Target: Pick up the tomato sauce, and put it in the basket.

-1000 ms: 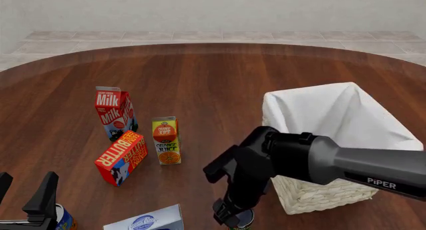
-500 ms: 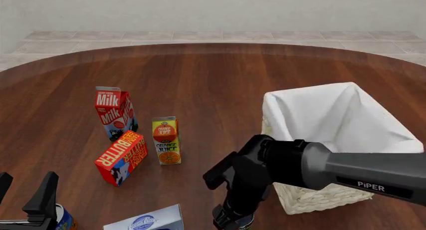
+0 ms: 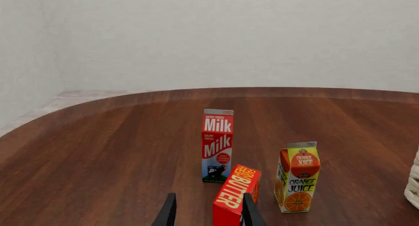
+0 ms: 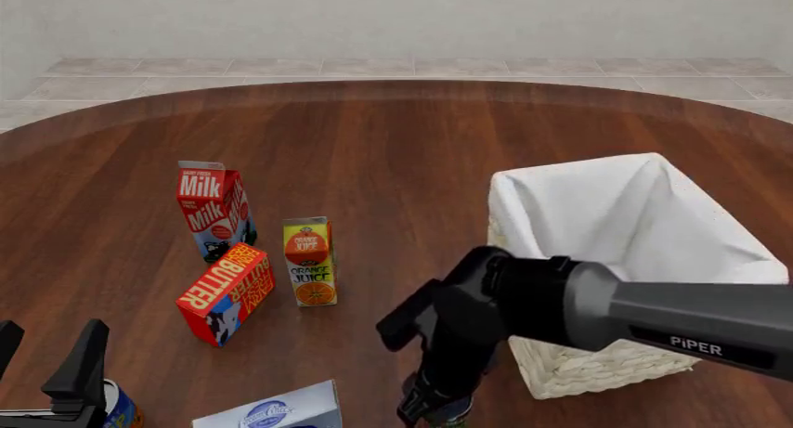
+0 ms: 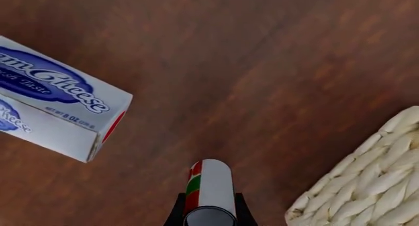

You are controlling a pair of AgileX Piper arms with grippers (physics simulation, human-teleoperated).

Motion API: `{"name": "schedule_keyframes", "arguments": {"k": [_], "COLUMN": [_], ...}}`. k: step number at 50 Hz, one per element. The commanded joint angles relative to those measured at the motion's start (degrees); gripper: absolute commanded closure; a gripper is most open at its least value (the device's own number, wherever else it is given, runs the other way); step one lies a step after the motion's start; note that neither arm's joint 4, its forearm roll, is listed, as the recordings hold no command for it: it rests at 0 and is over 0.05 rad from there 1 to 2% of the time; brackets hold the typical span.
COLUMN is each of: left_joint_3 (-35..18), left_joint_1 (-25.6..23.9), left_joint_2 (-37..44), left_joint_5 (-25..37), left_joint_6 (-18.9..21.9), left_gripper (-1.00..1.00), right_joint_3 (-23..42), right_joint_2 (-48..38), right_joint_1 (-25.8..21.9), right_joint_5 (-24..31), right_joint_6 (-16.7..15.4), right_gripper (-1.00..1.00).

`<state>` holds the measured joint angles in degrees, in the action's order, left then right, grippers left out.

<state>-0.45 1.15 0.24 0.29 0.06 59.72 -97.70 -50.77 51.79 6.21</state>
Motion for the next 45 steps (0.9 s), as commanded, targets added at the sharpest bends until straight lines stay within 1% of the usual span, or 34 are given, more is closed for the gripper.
{"name": "schedule_keyframes", "arguments": {"k": [1, 9, 10, 11, 15, 17, 18, 19, 21, 23, 28, 37, 40, 44, 45], "left_joint_3": [0.0, 0.0, 0.0, 0.0, 0.0, 0.0, 0.0, 0.0, 0.0, 0.0, 0.0, 0.0, 0.0, 0.0, 0.0], "left_joint_1": [0.0, 0.0, 0.0, 0.0, 0.0, 0.0, 0.0, 0.0, 0.0, 0.0, 0.0, 0.0, 0.0, 0.0, 0.0], "left_joint_2": [0.0, 0.0, 0.0, 0.0, 0.0, 0.0, 0.0, 0.0, 0.0, 0.0, 0.0, 0.0, 0.0, 0.0, 0.0], "left_joint_5": [0.0, 0.0, 0.0, 0.0, 0.0, 0.0, 0.0, 0.0, 0.0, 0.0, 0.0, 0.0, 0.0, 0.0, 0.0], "left_joint_6": [0.0, 0.0, 0.0, 0.0, 0.0, 0.0, 0.0, 0.0, 0.0, 0.0, 0.0, 0.0, 0.0, 0.0, 0.0], "left_gripper": [-1.0, -1.0, -1.0, -1.0, -1.0, -1.0, -1.0, -1.0, -1.0, -1.0, -1.0, -1.0, -1.0, -1.0, -1.0], "right_joint_3": [1.0, 1.7, 1.7, 2.2, 3.3, 2.7, 2.7, 3.4, 3.5, 3.9, 4.1, 3.7, 4.0, 4.9, 4.9], "right_joint_2": [1.2, 2.7, 2.9, 3.5, 4.5, 5.1, 5.1, 5.8, 5.8, 6.7, 7.9, 9.3, 9.8, 10.9, 10.8], "right_joint_1": [0.6, -0.4, -0.3, 0.6, -0.4, -1.0, -1.0, -0.7, -1.0, -0.6, 0.0, -0.2, 0.1, 1.2, 1.1], "right_joint_5": [1.1, 1.9, 2.0, 1.8, 1.8, 2.2, 2.2, 1.7, 2.0, 2.0, 2.3, 2.7, 2.6, 2.0, 2.2], "right_joint_6": [-0.1, 0.3, 0.1, -1.3, -1.7, -0.7, -0.7, -1.9, -1.8, -3.0, -3.9, -3.9, -5.0, -7.7, -7.3], "right_gripper": [1.0, 1.0, 1.0, 1.0, 1.0, 1.0, 1.0, 1.0, 1.0, 1.0, 1.0, 1.0, 1.0, 1.0, 1.0]}}
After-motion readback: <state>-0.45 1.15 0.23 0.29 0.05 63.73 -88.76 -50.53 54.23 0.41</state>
